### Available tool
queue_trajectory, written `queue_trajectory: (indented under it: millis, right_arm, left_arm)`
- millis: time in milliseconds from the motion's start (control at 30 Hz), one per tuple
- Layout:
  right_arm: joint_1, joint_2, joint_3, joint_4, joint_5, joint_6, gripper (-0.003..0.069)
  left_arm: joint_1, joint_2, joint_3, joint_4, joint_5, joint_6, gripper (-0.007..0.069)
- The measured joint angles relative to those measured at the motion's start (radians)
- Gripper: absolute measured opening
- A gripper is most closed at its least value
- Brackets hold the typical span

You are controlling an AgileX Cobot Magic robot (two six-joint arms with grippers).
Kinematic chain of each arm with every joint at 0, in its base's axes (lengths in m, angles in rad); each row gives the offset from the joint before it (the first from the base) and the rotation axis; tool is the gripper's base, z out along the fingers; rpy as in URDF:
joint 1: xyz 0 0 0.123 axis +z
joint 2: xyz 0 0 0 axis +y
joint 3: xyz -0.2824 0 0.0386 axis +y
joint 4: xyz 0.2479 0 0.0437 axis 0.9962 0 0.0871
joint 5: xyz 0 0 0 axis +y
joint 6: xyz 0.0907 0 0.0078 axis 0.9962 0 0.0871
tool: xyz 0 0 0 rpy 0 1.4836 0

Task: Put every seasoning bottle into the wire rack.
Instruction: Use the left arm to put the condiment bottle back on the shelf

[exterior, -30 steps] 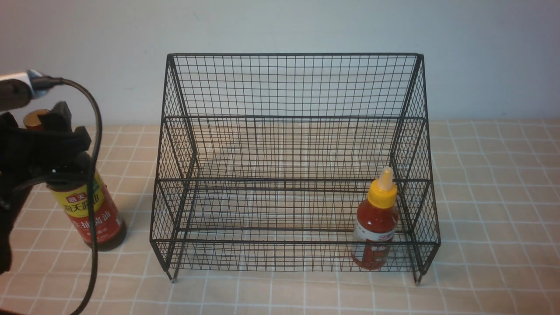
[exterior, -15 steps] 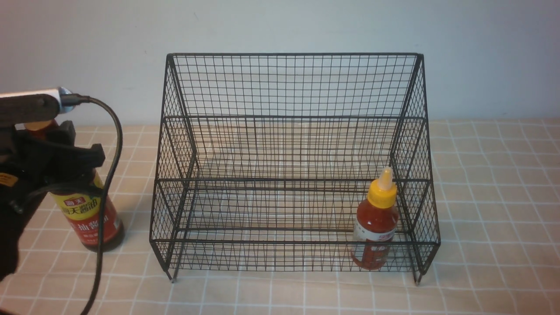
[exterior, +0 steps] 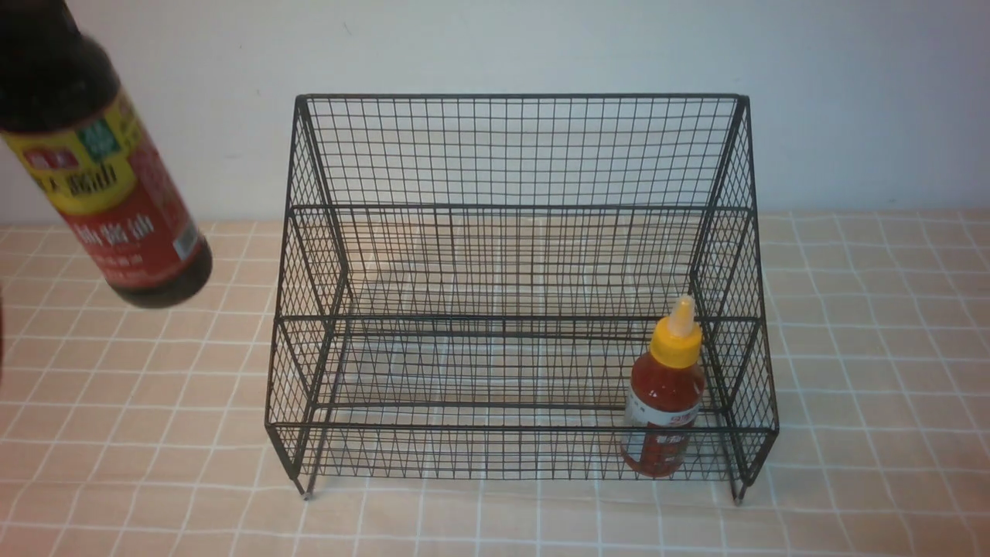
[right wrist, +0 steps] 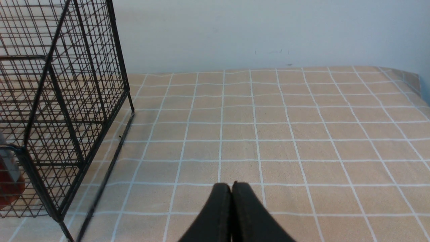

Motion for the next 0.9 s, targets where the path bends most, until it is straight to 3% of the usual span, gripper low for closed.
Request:
queue_trajectory:
  millis: [300,500,667,900]
  right_arm:
    - [0.000,0.000,0.000,0.000,0.000,0.000,-0.0013]
    - [0.000,0.000,0.000,0.000,0.000,0.001,-0.0013]
    - [0.000,0.000,0.000,0.000,0.000,0.001,-0.0013]
    - [0.000,0.000,0.000,0.000,0.000,0.001,-0.0013]
  left_arm:
    - [-0.206,0.090,-0.043,-0.002,-0.049,0.000,0.0259]
    - [-0.321,0.269,-0.043,-0.008,-0.240,0.000,0.0259]
    - [-0.336,0.369,-0.043,-0.012,-0.280,0.000,0.0259]
    - [-0.337,0.477,-0.043,-0.015,-0.224,0.005,0.0259]
